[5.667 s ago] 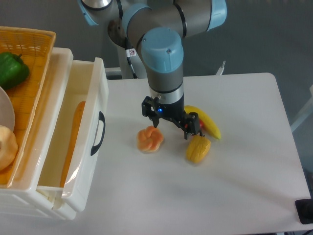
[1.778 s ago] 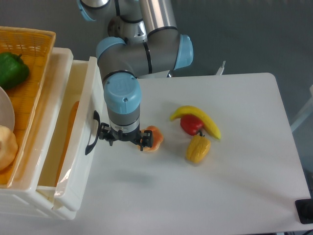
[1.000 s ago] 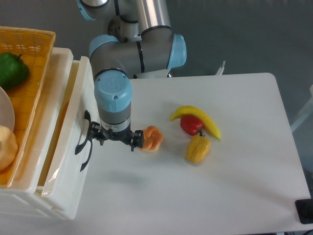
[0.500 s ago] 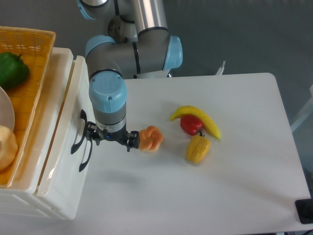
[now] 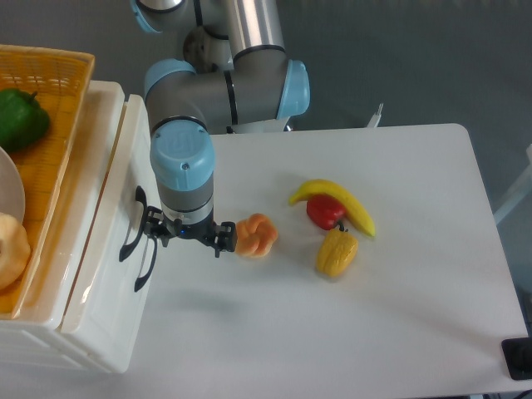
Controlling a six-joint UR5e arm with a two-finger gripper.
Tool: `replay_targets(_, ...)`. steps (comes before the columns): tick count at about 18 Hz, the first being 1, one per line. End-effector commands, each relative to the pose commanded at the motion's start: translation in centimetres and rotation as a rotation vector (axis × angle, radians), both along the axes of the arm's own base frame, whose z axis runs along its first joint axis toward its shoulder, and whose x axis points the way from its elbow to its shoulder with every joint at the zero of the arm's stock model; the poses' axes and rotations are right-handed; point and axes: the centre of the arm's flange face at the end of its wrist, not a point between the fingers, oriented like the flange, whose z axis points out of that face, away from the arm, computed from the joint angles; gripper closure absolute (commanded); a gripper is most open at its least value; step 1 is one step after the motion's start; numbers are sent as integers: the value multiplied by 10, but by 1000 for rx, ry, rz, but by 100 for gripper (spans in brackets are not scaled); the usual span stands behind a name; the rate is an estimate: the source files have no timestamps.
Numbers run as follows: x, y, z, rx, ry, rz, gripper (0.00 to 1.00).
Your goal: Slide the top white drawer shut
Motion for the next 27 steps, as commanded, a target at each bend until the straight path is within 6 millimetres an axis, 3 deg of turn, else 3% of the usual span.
replay_targets(8,1,1,1,2,0,-6,0)
replay_targets(12,-9,-1,5,8,12,-5,0)
replay_targets(16,-61,-19,15,16,51,-16,0)
replay_targets(20,-131,-65,28,34,84,-150,0)
replay_targets(24,-186,-107,31,9,132,-422,0)
replay_targets(27,-221,-145,33,-52,157,-532,0)
